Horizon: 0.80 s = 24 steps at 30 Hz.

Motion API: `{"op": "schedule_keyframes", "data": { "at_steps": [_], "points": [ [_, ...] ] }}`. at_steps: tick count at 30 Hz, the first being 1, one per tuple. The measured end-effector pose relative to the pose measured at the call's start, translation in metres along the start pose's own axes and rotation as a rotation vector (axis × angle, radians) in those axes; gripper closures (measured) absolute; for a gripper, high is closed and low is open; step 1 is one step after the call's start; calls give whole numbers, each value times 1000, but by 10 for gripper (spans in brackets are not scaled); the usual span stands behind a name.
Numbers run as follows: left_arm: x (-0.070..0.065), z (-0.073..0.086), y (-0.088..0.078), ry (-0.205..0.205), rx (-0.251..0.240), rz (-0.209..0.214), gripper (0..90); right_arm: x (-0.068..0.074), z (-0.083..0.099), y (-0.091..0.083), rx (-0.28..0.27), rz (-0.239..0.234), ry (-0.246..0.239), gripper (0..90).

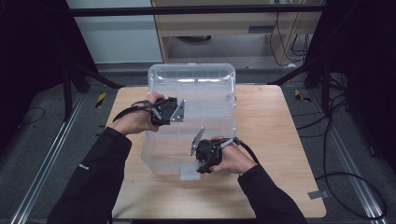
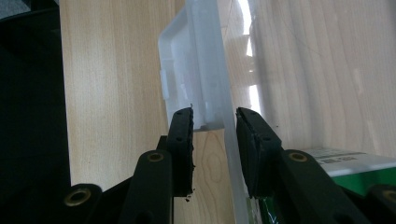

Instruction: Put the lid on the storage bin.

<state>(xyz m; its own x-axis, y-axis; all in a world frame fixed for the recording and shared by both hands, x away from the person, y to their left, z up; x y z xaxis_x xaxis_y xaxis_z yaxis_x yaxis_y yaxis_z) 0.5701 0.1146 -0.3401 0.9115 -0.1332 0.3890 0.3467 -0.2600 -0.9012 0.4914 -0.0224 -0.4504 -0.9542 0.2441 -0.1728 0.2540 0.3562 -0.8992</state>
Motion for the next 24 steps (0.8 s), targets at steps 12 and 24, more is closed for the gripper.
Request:
{"op": "schedule_keyframes", "data": {
  "at_steps": [12,24],
  "points": [
    [-11,0,-3,-7,-10,5,829,0,0,0,-4,6,-4,678],
    [-24,1,-5,-8,-19,21,829,1,0,-1,-5,19,-4,676]
  ]
}}
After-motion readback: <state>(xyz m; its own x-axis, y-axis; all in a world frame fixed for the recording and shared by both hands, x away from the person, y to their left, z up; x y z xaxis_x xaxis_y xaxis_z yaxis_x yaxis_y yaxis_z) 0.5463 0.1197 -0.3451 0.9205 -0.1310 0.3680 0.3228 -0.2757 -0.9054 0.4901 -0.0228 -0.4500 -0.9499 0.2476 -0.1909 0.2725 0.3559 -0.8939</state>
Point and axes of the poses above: each handheld gripper's, and its own axes: y roughly forward along the jaws, z roughly out of its underside, x roughly to its left, the point moved 5 cm from there along y, roughly forward along the jaws, and after that the axes turned 13 degrees about z, right-handed, at the moved point
